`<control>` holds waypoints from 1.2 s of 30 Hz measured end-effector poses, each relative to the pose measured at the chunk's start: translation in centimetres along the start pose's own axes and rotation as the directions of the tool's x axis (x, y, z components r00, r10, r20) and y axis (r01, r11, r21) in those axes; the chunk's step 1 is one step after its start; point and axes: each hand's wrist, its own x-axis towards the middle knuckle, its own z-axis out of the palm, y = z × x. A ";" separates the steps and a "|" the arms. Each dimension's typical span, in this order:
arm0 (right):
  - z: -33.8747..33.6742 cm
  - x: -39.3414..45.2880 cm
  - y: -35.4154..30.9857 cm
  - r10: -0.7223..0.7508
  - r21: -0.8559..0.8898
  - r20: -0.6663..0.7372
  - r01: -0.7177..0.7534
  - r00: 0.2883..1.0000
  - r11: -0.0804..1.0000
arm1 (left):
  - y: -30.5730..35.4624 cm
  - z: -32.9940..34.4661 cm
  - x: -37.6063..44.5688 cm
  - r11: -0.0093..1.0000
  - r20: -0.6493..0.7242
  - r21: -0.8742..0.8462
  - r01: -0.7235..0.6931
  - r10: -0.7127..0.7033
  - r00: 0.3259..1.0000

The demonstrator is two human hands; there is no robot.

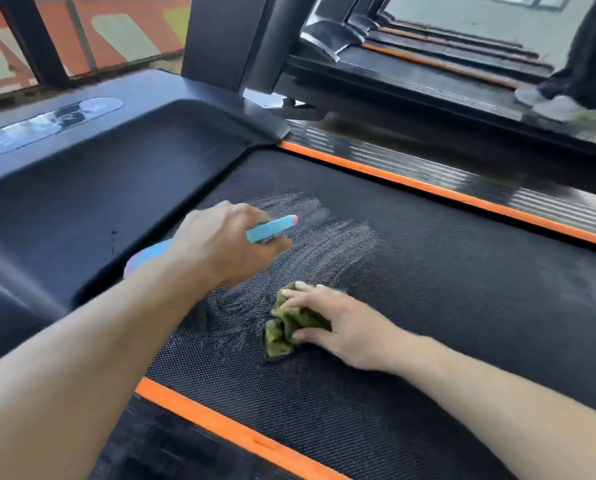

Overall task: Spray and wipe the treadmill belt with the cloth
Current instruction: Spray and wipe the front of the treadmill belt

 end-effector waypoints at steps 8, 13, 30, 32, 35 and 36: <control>-8.2 -1.0 8.3 0.641 -0.062 -0.324 -0.692 0.695 0.719 | -0.4 -1.4 -0.9 0.979 0.136 -0.186 0.079 -0.054 0.989; 0.4 -1.8 -3.3 0.113 -0.085 -0.029 -0.115 0.993 0.990 | -0.2 -1.5 -1.2 0.973 0.158 -0.229 0.042 -0.006 0.987; 4.6 1.8 -7.8 -0.100 -0.176 0.095 0.115 0.990 0.978 | -5.9 -3.6 -2.9 0.793 -0.056 -0.600 0.105 -0.173 0.983; 4.5 1.5 -7.6 -0.191 -0.137 0.133 0.209 0.973 0.968 | -6.2 -3.4 -2.9 0.790 -0.054 -0.604 0.100 -0.166 0.985; 2.4 3.5 -4.6 -0.037 -0.123 0.039 0.042 0.999 0.991 | -6.3 -2.7 -3.0 0.794 -0.041 -0.592 0.138 -0.201 0.979; 1.6 4.4 -3.3 0.042 -0.115 -0.015 -0.043 0.999 0.992 | -6.4 -2.4 -3.1 0.804 -0.036 -0.572 0.164 -0.224 0.974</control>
